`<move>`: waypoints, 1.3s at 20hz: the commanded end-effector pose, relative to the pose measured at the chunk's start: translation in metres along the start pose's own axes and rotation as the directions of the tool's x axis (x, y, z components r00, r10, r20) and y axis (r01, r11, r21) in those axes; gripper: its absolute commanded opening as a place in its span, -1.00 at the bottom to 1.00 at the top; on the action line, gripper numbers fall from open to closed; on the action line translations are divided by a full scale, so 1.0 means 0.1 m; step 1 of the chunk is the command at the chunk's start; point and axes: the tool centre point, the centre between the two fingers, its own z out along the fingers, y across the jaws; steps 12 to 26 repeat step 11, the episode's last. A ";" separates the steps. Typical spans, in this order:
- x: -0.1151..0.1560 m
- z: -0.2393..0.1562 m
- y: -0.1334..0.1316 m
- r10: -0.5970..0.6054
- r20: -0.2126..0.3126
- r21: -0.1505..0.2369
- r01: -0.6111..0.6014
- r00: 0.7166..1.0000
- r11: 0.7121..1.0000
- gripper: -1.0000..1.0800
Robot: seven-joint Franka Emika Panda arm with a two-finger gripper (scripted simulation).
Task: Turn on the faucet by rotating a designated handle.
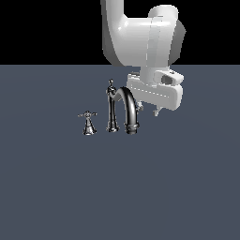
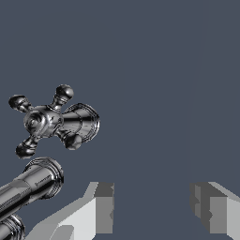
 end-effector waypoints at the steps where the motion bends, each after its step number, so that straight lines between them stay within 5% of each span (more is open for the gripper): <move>1: -0.04 0.20 -0.50 -0.063 -0.052 0.003 0.063 0.997 0.998 0.03; 2: -0.03 0.35 -0.58 -0.072 -0.046 0.037 0.074 0.996 0.997 0.06; 3: 0.52 0.39 0.09 -0.019 -0.097 -0.012 0.018 0.995 1.000 0.23; 4: 1.02 0.32 0.57 -0.046 -0.179 -0.054 0.037 0.983 0.998 -0.54; 5: 1.12 0.31 0.56 -0.097 -0.207 -0.069 0.084 0.973 0.994 -0.07; 6: 1.23 0.29 0.61 -0.107 -0.235 -0.074 0.092 0.966 0.993 0.05; 7: 1.33 0.28 0.66 -0.183 -0.259 -0.106 0.160 0.949 0.981 0.68; 8: 1.33 0.40 0.14 -0.086 -0.275 -0.066 0.070 0.958 0.995 0.86; 9: 1.45 0.26 0.76 0.009 -0.287 -0.025 -0.017 0.958 1.000 0.86; 10: 1.54 0.27 0.84 0.020 -0.315 -0.034 -0.033 0.949 0.999 0.89; 11: 1.43 0.34 0.57 -0.037 -0.305 -0.015 0.034 0.951 0.999 0.45; 26: 1.43 0.34 0.57 -0.037 -0.305 -0.015 0.034 0.951 0.999 0.45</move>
